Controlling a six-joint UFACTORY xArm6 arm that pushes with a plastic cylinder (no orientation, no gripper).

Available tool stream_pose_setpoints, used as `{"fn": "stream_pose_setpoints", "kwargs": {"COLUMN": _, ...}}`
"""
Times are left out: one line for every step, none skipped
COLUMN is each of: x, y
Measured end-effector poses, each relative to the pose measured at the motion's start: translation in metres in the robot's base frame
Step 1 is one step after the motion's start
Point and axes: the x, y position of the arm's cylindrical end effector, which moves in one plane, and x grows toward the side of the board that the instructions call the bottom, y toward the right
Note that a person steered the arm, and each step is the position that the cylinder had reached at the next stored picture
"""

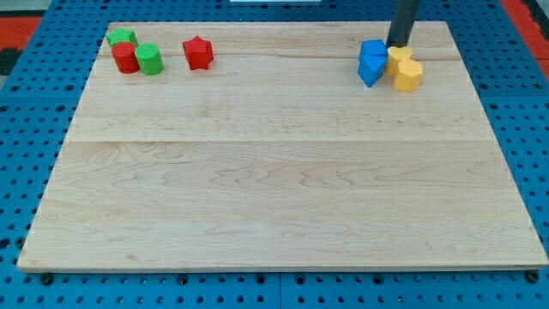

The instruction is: Move the yellow blocks vertically to each other

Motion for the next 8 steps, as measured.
{"fn": "stream_pose_setpoints", "kwargs": {"x": 0.025, "y": 0.000}}
{"fn": "stream_pose_setpoints", "kwargs": {"x": 0.053, "y": 0.006}}
{"fn": "stream_pose_setpoints", "kwargs": {"x": 0.080, "y": 0.016}}
{"fn": "stream_pose_setpoints", "kwargs": {"x": 0.083, "y": 0.035}}
{"fn": "stream_pose_setpoints", "kwargs": {"x": 0.086, "y": 0.058}}
{"fn": "stream_pose_setpoints", "kwargs": {"x": 0.112, "y": 0.060}}
{"fn": "stream_pose_setpoints", "kwargs": {"x": 0.160, "y": 0.019}}
{"fn": "stream_pose_setpoints", "kwargs": {"x": 0.181, "y": 0.002}}
